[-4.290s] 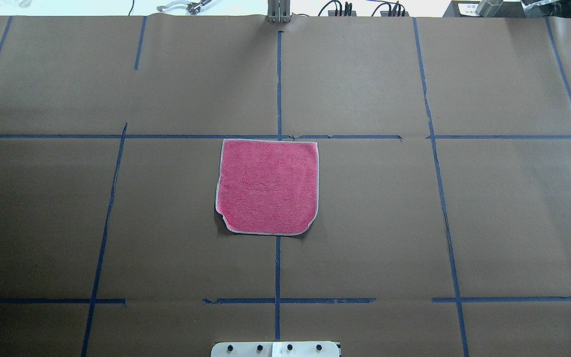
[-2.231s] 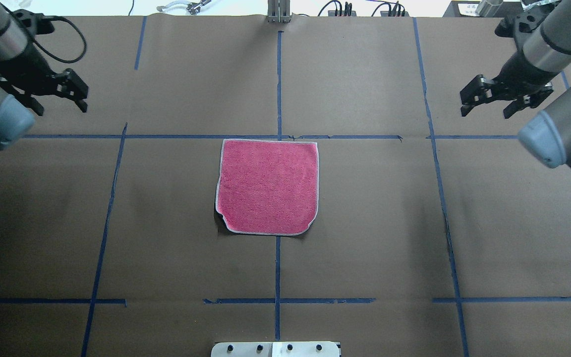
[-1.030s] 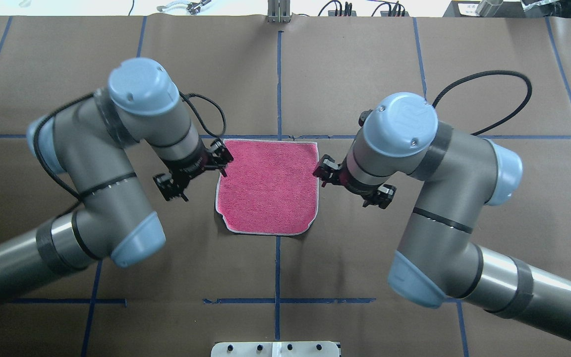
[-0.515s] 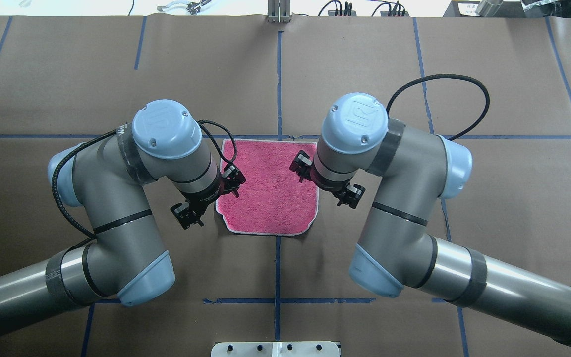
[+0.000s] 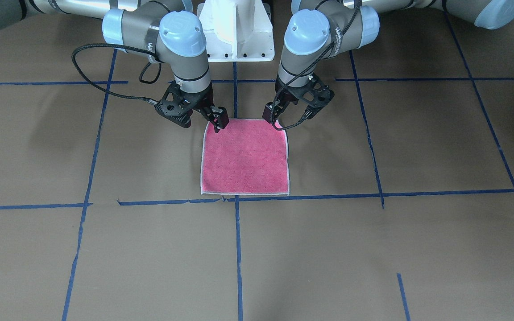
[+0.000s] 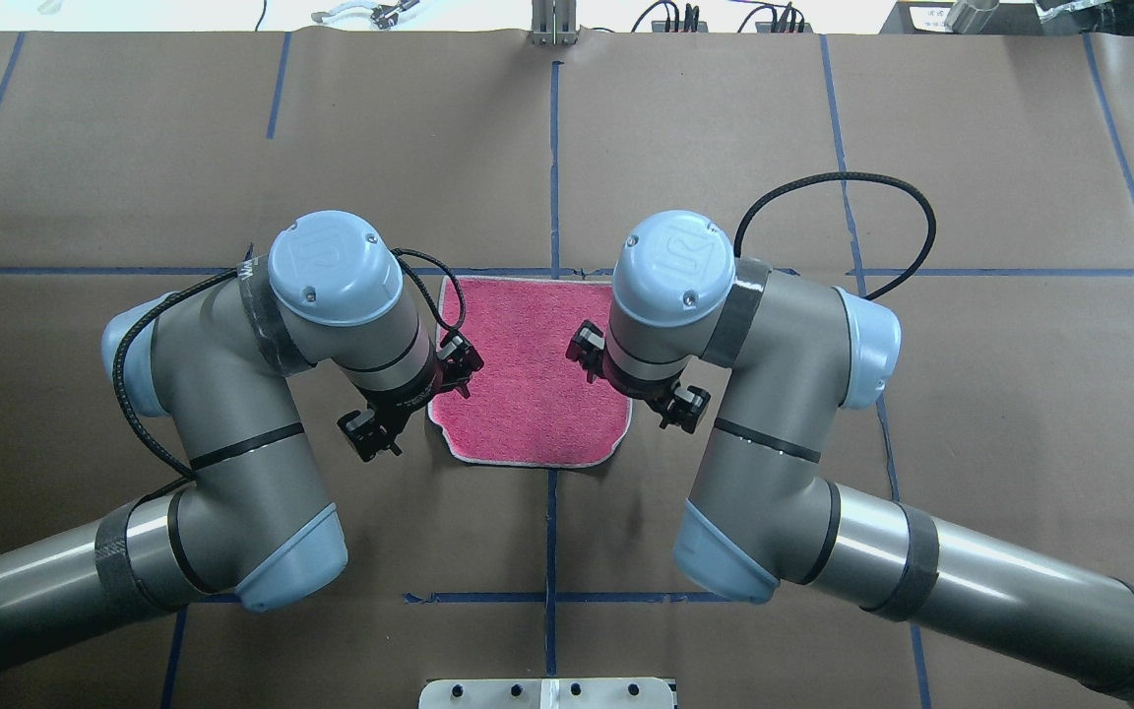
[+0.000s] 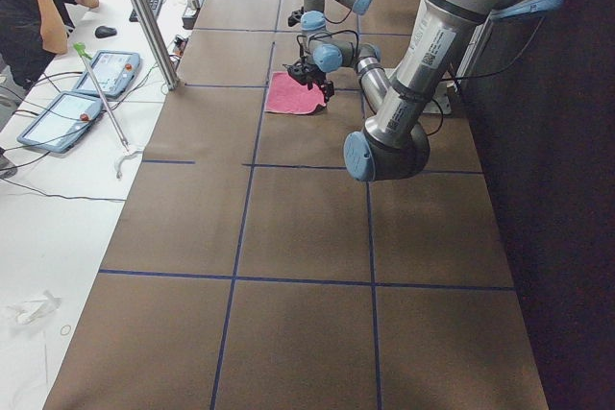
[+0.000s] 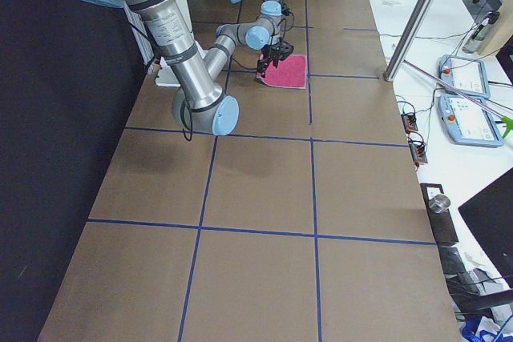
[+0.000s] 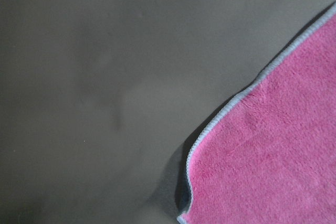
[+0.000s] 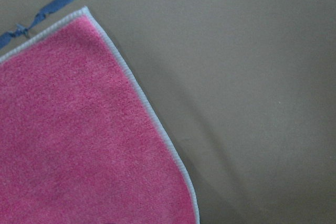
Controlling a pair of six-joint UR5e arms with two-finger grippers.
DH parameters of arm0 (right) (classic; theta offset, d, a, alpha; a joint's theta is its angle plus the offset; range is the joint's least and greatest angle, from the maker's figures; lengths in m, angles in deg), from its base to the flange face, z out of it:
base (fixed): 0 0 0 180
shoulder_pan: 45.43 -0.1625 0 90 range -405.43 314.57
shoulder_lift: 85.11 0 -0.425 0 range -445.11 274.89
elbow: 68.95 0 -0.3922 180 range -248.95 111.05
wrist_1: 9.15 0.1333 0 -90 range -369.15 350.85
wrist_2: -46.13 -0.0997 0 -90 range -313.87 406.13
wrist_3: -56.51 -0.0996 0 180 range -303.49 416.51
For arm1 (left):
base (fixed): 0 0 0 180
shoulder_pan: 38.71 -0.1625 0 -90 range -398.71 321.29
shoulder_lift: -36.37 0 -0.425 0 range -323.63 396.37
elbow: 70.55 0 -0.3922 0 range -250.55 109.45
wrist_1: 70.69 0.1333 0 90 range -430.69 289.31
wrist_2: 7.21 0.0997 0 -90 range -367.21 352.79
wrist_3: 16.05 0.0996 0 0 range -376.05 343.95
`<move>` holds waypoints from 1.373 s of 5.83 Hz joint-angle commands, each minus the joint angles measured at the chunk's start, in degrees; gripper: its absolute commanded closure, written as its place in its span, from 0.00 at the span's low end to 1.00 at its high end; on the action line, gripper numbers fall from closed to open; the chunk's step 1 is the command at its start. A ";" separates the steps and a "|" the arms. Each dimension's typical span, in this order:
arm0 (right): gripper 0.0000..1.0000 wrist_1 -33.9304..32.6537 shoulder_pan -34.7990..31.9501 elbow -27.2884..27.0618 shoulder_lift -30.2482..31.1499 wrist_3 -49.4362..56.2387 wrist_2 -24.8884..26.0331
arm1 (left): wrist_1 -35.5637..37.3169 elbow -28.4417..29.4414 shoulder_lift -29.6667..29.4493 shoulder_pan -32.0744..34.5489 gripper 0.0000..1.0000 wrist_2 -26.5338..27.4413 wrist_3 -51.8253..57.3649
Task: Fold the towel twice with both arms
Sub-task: 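Lower both grippers onto the pink towel's nearer corners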
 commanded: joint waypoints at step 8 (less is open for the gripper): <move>0.00 0.53 2.60 0.35 2.09 -3.55 0.02 | -5.40 5.53 0.40 -1.60 0.00 2.20 3.72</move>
